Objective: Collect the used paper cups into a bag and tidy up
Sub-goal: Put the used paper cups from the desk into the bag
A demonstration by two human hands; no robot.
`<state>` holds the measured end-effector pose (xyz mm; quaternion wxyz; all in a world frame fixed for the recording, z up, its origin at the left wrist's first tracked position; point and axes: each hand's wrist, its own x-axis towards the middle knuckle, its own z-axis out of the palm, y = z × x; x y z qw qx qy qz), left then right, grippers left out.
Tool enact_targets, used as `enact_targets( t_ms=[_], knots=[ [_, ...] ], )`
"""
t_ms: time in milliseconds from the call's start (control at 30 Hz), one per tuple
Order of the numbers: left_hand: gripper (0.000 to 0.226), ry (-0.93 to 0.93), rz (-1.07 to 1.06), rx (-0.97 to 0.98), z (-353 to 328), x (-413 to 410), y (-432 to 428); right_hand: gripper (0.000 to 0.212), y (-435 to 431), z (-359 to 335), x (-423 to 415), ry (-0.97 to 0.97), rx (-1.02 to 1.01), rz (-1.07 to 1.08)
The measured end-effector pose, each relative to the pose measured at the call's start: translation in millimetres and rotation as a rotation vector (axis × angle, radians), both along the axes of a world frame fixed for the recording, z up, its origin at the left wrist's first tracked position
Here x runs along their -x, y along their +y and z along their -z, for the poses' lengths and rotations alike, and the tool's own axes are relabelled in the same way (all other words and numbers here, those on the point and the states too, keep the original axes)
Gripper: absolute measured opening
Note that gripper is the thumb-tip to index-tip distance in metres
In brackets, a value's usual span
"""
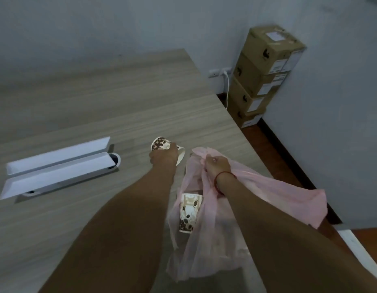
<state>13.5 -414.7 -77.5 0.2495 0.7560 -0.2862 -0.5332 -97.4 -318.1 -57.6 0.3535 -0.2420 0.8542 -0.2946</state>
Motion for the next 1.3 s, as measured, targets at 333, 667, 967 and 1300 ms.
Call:
enact_targets(
  t_ms=[333, 667, 967, 1300],
  knots=[
    [0.069, -0.049, -0.032, 0.261, -50, -31, 93, 0.045, 30, -67, -6, -0.047, 0.176, 0.035],
    [0.051, 0.125, 0.157, 0.468, -113, -20, 197, 0.04, 122, -133, 6, -0.042, 0.317, 0.086],
    [0.052, 0.201, 0.335, 0.448, -145, 2, 261, 0.04, 163, -179, 14, -0.022, 0.416, 0.077],
    [0.015, -0.025, 0.639, 0.285, -135, -14, 220, 0.036, 137, -170, 11, -0.047, 0.375, 0.08]
  ],
)
